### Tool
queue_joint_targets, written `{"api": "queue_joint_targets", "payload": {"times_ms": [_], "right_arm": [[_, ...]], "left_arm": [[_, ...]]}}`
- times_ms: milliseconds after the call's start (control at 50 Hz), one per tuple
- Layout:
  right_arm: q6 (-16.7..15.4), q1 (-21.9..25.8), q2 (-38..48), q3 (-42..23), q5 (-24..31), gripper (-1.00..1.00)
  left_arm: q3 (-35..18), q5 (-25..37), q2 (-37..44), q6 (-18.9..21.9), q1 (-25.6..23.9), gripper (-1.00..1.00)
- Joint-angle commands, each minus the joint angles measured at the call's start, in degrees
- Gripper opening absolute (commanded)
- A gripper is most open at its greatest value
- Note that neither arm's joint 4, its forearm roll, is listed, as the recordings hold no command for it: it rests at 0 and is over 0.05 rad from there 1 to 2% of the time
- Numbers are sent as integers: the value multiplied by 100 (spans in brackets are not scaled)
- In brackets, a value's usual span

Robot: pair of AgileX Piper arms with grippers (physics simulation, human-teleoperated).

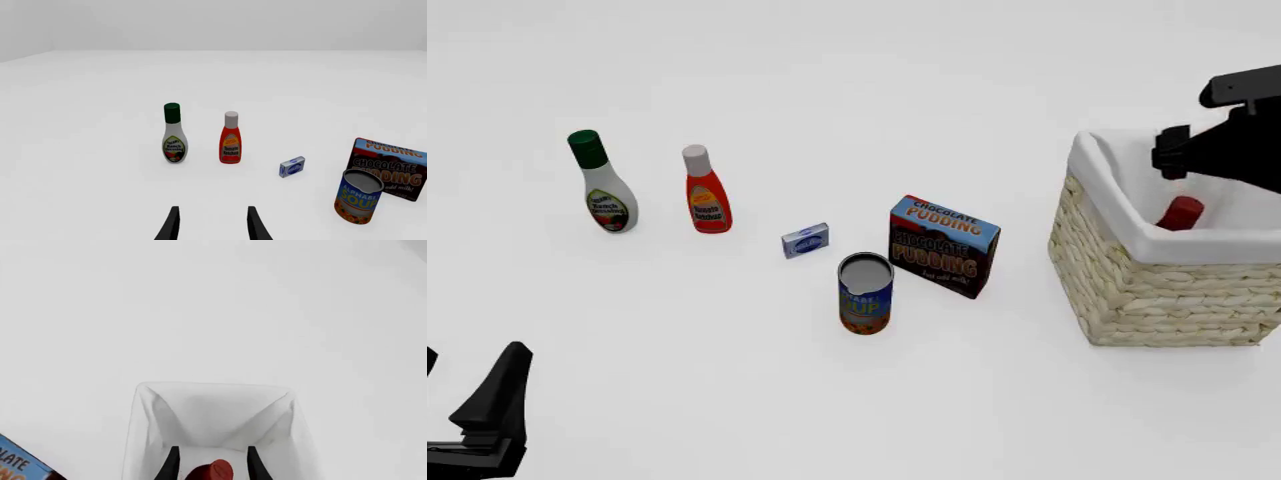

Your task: Pick the bbq sauce and place it in the basket.

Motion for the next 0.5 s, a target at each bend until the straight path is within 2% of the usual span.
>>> {"api": "queue_joint_targets", "payload": {"times_ms": [20,500], "right_arm": [[-30,93,-406,-281,369,100],[-102,319,-1173,-665,926,100]], "left_arm": [[0,0,0,0,0,100],[0,0,0,0,0,100]]}}
